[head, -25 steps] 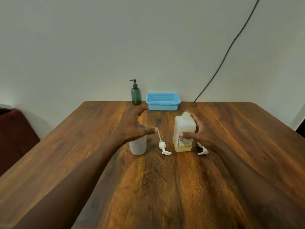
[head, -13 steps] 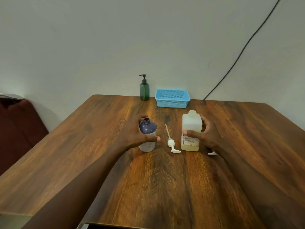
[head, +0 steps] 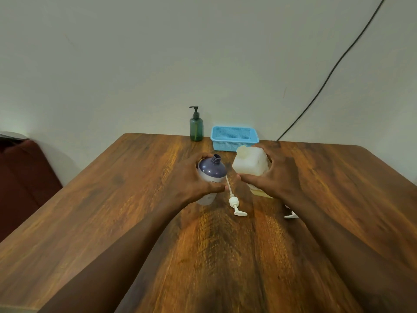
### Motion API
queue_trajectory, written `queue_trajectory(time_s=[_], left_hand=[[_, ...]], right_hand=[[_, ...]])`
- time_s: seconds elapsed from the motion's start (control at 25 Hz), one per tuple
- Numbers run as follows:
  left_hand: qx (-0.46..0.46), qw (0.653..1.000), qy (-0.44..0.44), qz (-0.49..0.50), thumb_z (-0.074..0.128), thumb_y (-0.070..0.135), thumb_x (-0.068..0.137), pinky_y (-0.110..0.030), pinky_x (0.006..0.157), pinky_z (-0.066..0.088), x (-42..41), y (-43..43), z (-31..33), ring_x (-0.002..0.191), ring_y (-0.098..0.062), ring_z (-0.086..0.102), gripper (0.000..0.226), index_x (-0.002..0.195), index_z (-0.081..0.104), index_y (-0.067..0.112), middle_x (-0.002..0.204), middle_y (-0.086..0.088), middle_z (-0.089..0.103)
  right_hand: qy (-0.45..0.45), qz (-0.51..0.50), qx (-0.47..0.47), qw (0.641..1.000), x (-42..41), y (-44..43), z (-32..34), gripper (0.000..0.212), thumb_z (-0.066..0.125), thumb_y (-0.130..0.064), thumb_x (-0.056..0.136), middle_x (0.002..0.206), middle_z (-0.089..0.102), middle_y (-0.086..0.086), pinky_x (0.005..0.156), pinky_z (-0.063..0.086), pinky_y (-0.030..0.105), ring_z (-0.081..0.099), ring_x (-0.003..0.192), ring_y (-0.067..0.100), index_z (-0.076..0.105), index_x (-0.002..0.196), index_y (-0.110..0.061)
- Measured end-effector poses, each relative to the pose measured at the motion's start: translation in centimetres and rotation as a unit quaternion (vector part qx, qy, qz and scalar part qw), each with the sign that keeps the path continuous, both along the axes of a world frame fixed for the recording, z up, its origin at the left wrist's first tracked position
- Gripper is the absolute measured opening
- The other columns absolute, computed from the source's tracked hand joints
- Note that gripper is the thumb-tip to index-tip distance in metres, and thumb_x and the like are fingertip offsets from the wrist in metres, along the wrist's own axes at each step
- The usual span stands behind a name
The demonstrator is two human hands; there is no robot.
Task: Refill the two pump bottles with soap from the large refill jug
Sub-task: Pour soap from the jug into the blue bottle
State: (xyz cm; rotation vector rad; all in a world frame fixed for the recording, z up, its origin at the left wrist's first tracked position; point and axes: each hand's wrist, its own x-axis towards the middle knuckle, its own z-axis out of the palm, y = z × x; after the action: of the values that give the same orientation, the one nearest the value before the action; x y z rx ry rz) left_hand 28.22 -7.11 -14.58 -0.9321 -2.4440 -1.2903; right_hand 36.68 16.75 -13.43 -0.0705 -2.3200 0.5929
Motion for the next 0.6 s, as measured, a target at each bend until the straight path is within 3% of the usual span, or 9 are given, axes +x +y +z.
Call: queue_trajectory(time_s=[0.24,0.4,0.6], left_hand=[[0.012,1.0,0.019,0.002,0.083,0.074,0.053,-0.021,0.088,0.051,0.0,0.4,-0.7,0.103,-0.004,0.059,0.087,0.127,0.049,0.045,0.116,0.022,0.057],[0.016,1.0,0.021,-0.015,0.085,0.065,0.054,-0.008,0.083,0.039,0.2,0.6,-0.4,0.103,-0.005,0.055,0.093,0.134,0.055,0.029,0.118,0.016,0.056],[0.028,0.999,0.019,-0.025,0.074,0.072,0.05,-0.006,0.08,0.038,0.3,0.7,-0.2,0.101,-0.003,0.055,0.092,0.131,0.053,0.033,0.116,0.018,0.055]], right_hand=[[0.026,-0.013,0.126,0.992,-0.5,-0.7,1.8,0.08,0.076,-0.068,0.07,0.123,0.071,0.003,0.077,0.06,0.032,0.069,0.091,0.02,0.054,0.136,-0.029],[0.046,-0.026,0.177,0.983,-0.6,-1.1,1.9,0.074,0.077,-0.065,0.074,0.117,0.074,0.003,0.072,0.06,0.032,0.07,0.087,0.022,0.056,0.134,-0.027],[0.043,-0.035,0.203,0.978,-1.1,-1.2,1.9,0.071,0.078,-0.059,0.077,0.119,0.074,0.006,0.074,0.061,0.036,0.071,0.084,0.024,0.055,0.135,-0.027]])
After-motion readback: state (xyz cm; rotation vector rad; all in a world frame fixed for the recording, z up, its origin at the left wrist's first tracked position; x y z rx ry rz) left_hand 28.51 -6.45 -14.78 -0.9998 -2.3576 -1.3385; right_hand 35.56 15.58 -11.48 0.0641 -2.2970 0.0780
